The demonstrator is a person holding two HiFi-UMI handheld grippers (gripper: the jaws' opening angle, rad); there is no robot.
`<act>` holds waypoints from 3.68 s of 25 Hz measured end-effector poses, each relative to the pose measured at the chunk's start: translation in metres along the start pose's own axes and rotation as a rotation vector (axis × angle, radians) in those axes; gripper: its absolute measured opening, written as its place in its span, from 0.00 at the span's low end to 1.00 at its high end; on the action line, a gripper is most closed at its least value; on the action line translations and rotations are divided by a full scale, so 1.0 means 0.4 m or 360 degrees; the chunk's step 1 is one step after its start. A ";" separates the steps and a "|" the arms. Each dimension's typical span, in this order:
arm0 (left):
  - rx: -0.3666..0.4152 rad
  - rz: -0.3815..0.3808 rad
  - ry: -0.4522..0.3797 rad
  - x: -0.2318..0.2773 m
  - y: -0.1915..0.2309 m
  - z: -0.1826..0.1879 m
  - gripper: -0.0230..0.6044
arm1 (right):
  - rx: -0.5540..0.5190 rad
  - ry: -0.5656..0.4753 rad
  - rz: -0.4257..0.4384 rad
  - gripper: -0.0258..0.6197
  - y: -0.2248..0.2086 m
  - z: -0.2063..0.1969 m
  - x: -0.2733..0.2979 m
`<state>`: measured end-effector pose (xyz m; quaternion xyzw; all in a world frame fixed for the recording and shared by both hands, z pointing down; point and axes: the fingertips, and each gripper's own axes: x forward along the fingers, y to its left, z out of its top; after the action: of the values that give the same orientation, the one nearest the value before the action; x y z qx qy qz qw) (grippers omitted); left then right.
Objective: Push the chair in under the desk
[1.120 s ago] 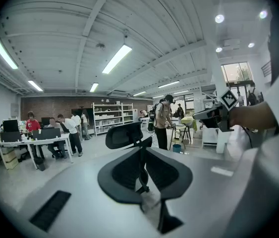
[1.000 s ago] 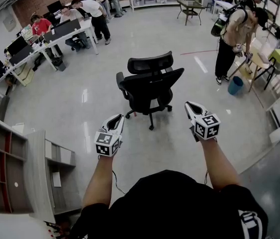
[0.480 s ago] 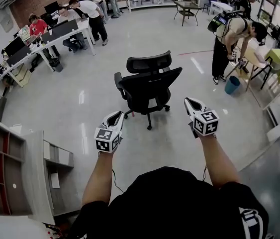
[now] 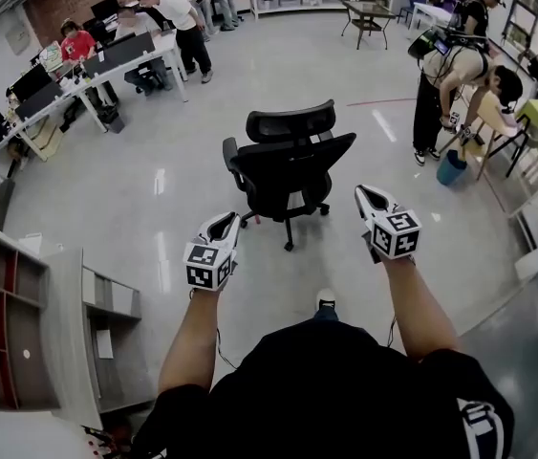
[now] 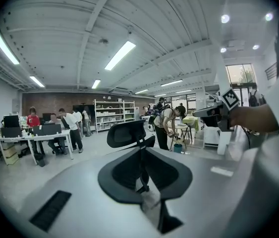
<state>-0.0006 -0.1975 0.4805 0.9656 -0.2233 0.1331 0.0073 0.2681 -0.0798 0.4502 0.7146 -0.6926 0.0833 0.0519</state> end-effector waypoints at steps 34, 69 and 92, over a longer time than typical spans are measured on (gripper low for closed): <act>-0.0045 0.0242 0.0127 0.665 0.135 0.147 0.10 | 0.0036 0.0067 0.0255 0.04 -0.568 0.056 0.524; -0.0018 0.0192 0.0270 0.748 0.244 0.066 0.10 | -0.0110 0.0255 0.0395 0.15 -0.563 0.011 0.675; 0.0661 -0.0074 0.0962 0.920 0.303 -0.208 0.41 | -0.0675 0.0800 0.0697 0.43 -0.555 -0.286 0.847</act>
<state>0.2441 -0.4583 0.6510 0.8683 -0.1572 0.4548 -0.1202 0.4936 -0.3829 0.6362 0.4807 -0.7962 0.1199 0.3473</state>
